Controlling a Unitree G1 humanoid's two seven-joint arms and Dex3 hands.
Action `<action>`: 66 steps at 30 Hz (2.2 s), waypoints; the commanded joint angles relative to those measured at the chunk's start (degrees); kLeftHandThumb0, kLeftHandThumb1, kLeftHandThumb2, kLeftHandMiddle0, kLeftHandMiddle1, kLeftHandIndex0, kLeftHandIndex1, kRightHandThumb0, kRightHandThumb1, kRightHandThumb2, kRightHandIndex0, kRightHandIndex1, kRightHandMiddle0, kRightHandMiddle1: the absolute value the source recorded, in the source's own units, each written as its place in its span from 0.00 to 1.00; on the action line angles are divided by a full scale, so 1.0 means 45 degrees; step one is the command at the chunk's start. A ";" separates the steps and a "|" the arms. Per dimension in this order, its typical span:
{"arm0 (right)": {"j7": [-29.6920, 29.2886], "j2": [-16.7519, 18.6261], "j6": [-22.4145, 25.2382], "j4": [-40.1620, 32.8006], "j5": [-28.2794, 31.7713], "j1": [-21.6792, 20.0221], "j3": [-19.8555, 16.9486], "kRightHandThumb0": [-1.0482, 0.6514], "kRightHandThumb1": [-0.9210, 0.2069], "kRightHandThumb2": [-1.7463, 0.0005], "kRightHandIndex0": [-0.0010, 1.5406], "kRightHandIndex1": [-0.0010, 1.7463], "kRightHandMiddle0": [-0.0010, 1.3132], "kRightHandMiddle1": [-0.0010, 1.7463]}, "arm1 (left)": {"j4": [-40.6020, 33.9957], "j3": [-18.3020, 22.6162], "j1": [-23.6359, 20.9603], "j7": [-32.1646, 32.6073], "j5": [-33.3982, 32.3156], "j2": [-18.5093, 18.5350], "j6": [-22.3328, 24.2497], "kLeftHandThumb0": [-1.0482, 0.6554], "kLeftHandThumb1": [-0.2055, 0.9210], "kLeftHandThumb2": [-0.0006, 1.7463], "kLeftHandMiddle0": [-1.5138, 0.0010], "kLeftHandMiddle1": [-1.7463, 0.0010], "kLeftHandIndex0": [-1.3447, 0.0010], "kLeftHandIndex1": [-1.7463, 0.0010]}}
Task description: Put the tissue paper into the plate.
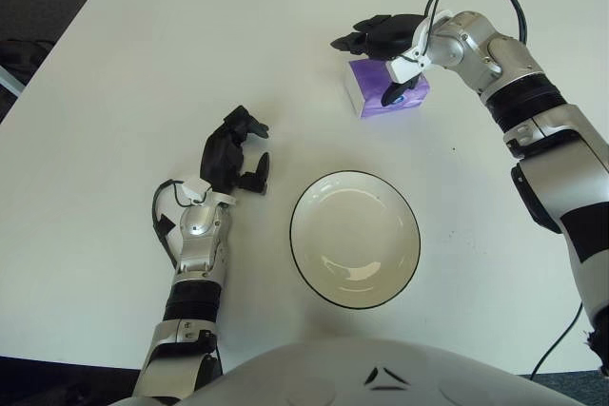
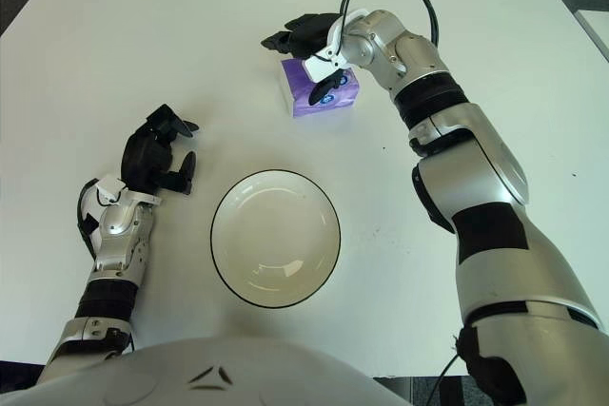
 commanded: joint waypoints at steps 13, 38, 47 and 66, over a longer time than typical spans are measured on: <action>-0.0598 0.0194 0.0258 0.0118 -0.0173 0.1458 0.0163 0.00 0.29 0.70 0.00 0.00 0.00 0.00 | 0.1181 0.0050 0.0991 -0.0115 -0.0256 -0.0278 -0.0129 0.61 0.13 0.99 0.41 0.00 0.48 0.04; -0.2060 0.0654 0.0659 0.2044 0.0572 0.2345 -0.0249 0.00 0.30 0.70 0.00 0.00 0.00 0.00 | 0.0578 0.0079 0.1447 0.0236 0.0001 -0.0129 -0.0081 0.61 0.11 1.00 0.40 0.00 0.46 0.05; -0.2855 0.1292 0.0758 0.3129 0.1350 0.3056 -0.0734 0.03 0.32 0.68 0.00 0.00 0.00 0.00 | 0.0465 0.0108 0.1541 0.0337 0.0071 -0.0073 -0.0023 0.61 0.11 1.00 0.40 0.00 0.45 0.05; -0.6057 0.2335 -0.0248 0.4469 0.2895 0.4335 -0.2275 0.27 0.71 0.36 0.00 0.60 0.00 0.78 | 0.0363 0.0170 0.1649 0.0242 -0.0040 0.0182 -0.0032 0.61 0.11 1.00 0.40 0.00 0.45 0.05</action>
